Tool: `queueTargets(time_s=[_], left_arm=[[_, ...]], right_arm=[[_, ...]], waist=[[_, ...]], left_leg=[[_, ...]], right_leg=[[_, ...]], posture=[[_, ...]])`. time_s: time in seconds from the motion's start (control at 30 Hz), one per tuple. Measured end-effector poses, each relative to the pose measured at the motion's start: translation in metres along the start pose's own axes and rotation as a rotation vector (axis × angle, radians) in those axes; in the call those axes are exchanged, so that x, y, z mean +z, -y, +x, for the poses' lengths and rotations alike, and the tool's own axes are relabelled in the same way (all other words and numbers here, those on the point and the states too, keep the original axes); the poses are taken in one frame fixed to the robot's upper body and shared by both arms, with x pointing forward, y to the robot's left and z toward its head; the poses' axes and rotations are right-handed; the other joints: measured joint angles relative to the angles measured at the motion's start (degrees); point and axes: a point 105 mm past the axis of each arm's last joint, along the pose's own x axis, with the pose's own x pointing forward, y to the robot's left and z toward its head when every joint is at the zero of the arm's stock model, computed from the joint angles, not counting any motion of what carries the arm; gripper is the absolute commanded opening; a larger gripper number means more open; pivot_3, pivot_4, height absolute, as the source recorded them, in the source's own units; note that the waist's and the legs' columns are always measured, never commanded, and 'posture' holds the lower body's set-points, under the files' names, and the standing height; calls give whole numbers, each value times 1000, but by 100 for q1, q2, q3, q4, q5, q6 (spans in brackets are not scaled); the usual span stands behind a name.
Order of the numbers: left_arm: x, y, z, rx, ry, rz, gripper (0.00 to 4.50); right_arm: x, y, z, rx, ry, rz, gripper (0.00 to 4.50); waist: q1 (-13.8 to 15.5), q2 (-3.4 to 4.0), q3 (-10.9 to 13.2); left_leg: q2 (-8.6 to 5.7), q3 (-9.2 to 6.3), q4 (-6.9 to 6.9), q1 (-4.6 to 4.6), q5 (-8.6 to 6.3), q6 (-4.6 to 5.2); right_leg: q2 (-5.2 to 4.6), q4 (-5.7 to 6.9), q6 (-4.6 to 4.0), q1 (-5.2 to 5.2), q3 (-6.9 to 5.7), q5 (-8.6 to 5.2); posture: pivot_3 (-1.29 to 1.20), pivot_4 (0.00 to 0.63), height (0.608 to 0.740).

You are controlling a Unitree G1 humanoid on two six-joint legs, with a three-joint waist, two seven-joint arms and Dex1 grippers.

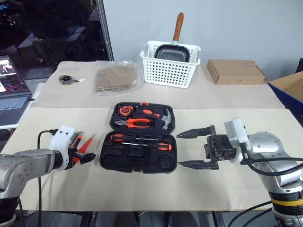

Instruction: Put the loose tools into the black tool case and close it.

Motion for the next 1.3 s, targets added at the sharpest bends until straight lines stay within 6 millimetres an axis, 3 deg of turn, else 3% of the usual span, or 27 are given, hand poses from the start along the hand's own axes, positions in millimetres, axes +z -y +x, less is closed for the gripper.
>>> queueTargets(time_s=[0.2, 0.27, 0.37, 0.53, 0.6, 0.67, 0.8, 0.93, 1.1, 1.3], left_arm=[[-1, -6, 3, 23, 10, 24, 987], [1, -5, 3, 9, 50, 23, 416], [11, 7, 2, -78, 161, 20, 409], [53, 12, -32, -178, 364, 131, 409], [71, 22, -45, -245, 388, 250, 409], [83, 44, -49, -360, 360, 433, 409], [84, 75, -37, -546, 254, 695, 409], [76, 73, -10, -629, 121, 848, 409], [70, 66, 7, -669, 25, 994, 409], [70, 84, 22, -727, 21, 1061, 409]], right_arm=[[-1, -5, 0, -12, -7, 3, 4042], [-3, -6, 0, -18, -9, 12, 4042], [-4, -6, 0, -28, -8, 13, 4042], [-8, -9, -1, -39, -8, 30, 4042], [-8, -8, -2, -57, -8, 32, 4042], [-8, -9, -2, -66, -8, 31, 4042], [-10, -12, -2, -76, -11, 41, 4042], [-11, -16, -5, -92, -30, 46, 4042], [-11, -21, -8, -118, -46, 41, 4042], [-15, -25, -11, -124, -68, 63, 4042]], waist=[[11, 2, -1], [16, 2, -1], [27, -1, 1], [28, -3, 1], [34, -3, 1], [59, -2, 1], [49, 6, -2], [6, 5, -2], [19, 5, -2], [42, 5, -2]], left_leg=[[-1, 0, 0, 3, 0, 1], [-1, 1, 0, 2, 0, 1], [1, -3, 1, -6, 1, 1], [1, -11, 2, -14, 1, -1], [-5, -8, 3, -14, 2, 0], [-18, -5, 5, -13, 2, 1], [-24, 6, 6, -18, 0, 8], [-14, 3, 19, -28, -1, 9], [-2, 3, 23, -30, -3, 13], [1, 2, 64, -37, -16, 36]], right_leg=[[-7, 2, 0, 3, 1, 0], [-8, 2, 0, 2, 2, 0], [-8, -1, -1, -3, 2, 1], [-5, -3, -5, -5, -1, 0], [2, -4, -4, -4, -12, 0], [17, -4, 0, 2, -21, 1], [29, -10, 10, 1, -7, 3], [81, -13, 6, -9, 11, 1], [87, -10, 0, -14, 13, -4], [77, -9, 22, -2, 20, 0]], posture=[[0, 150, 740], [0, 150, 740], [0, 150, 740], [0, 150, 740], [0, 150, 740], [0, 150, 740], [0, 150, 740], [0, 150, 740], [0, 150, 740], [0, 150, 740]])
